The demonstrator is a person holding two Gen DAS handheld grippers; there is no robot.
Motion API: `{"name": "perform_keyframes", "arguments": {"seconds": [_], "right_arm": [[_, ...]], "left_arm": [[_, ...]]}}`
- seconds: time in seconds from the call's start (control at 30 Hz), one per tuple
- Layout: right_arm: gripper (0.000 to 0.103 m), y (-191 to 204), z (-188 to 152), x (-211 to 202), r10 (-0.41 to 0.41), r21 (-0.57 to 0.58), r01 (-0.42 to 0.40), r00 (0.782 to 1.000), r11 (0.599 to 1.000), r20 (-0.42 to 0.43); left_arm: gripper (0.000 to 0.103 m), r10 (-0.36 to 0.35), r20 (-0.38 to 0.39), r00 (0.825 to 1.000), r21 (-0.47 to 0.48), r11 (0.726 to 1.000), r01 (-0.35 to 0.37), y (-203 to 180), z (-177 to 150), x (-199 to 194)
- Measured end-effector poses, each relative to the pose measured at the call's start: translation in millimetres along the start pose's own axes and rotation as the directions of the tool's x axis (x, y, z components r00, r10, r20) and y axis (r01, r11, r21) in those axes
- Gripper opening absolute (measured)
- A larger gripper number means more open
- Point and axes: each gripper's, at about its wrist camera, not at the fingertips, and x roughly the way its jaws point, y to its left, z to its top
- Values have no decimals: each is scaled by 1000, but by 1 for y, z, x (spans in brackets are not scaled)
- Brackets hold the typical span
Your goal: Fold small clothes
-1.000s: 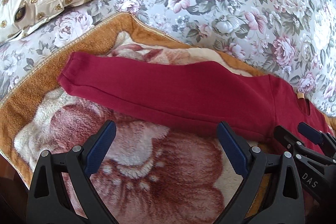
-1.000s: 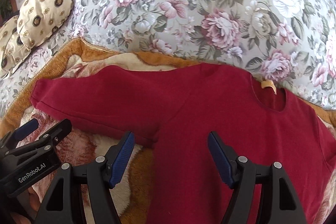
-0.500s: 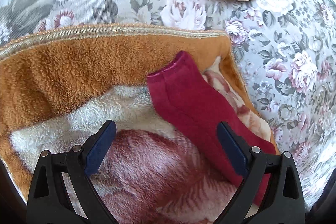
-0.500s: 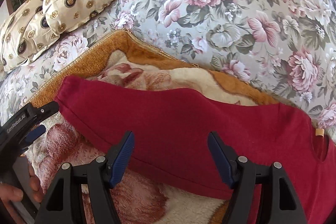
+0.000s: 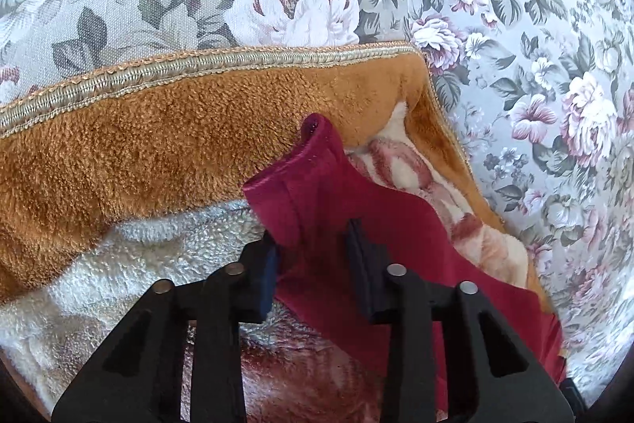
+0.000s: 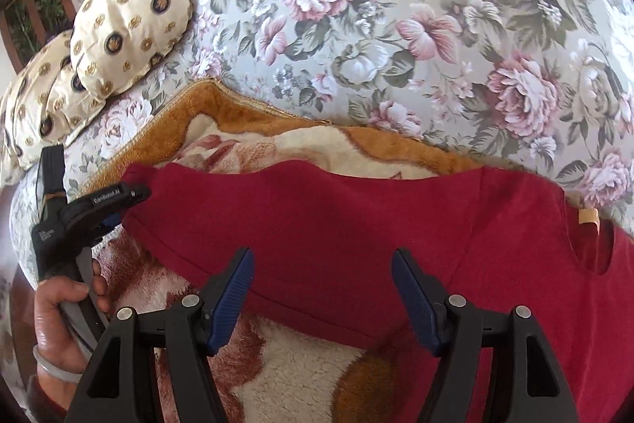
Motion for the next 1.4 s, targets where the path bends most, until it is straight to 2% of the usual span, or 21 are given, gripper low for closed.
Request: {"name": "perform_keyframes", "arguments": {"seconds": [0.03, 0.13, 0.2, 0.27, 0.43, 0.53, 0.6, 0.73, 0.77, 0.8, 0.83, 0.93, 1.0, 1.03, 1.07, 1.13, 1.2, 1.27, 1.33, 1.4], "right_arm": [[67, -5, -1, -5, 3, 5, -3, 1000, 1000, 6], [65, -20, -6, -22, -17, 10, 17, 1000, 1000, 23], [65, -33, -8, -35, -32, 30, 31, 999, 999, 41], [65, -48, -11, -50, -41, 61, 37, 998, 997, 56], [65, -88, -19, -87, -91, 118, 79, 991, 990, 97], [65, -107, -22, -104, -124, 141, 108, 986, 984, 114], [65, -122, -24, -115, -152, 164, 131, 981, 978, 120], [65, -153, -32, -124, -180, 216, 151, 977, 965, 118], [65, -161, -34, -123, -178, 234, 148, 978, 961, 111], [65, -166, -35, -120, -171, 248, 140, 980, 958, 104], [65, -171, -37, -116, -159, 265, 128, 982, 956, 99], [65, -184, -44, -105, -112, 331, 78, 990, 940, 83], [65, -194, -48, -97, -58, 392, 22, 995, 920, 79], [65, -198, -50, -94, -35, 420, -3, 996, 908, 82], [65, -201, -52, -91, -15, 442, -24, 996, 896, 84], [66, -202, -54, -84, 4, 459, -40, 997, 888, 78], [66, -201, -53, -76, 19, 462, -44, 998, 886, 60], [66, -201, -53, -68, 53, 479, -73, 997, 875, 55], [68, -201, -54, -61, 61, 495, -78, 997, 865, 50], [68, -199, -54, -48, 44, 494, -47, 999, 868, 18]], "left_arm": [[9, -33, -6, 999, -24, 999, 32, 3, 2, -4], [9, -139, 8, 990, -35, 990, 139, -6, 5, -25], [8, -229, 9, 973, 3, 973, 229, -27, 2, -41], [8, -286, -3, 958, 45, 957, 286, -50, -5, -55], [8, -441, -83, 894, 199, 872, 448, -135, -46, -92], [8, -502, -192, 843, 259, 803, 537, -191, -88, -95], [8, -511, -276, 814, 281, 767, 576, -220, -115, -89], [8, -445, -394, 804, 332, 747, 576, -260, -170, -56], [8, -435, -429, 792, 332, 740, 586, -265, -179, -46], [8, -420, -480, 770, 332, 726, 603, -273, -194, -34], [8, -403, -509, 761, 337, 720, 607, -279, -204, -25], [10, -326, -568, 755, 378, 712, 592, -283, -224, -15], [11, -319, -601, 733, 362, 709, 606, -281, -220, -19], [17, -335, -602, 725, 358, 698, 620, -279, -215, -25], [25, -350, -593, 725, 366, 685, 630, -277, -208, -34], [69, -390, -542, 745, 393, 666, 634, -273, -192, -54], [77, -461, -451, 764, 403, 659, 635, -257, -172, -74], [77, -467, -409, 784, 427, 662, 617, -247, -159, -81], [77, -430, -358, 828, 446, 701, 557, -236, -145, -77], [77, -400, -324, 857, 426, 747, 510, -223, -133, -69]]}}
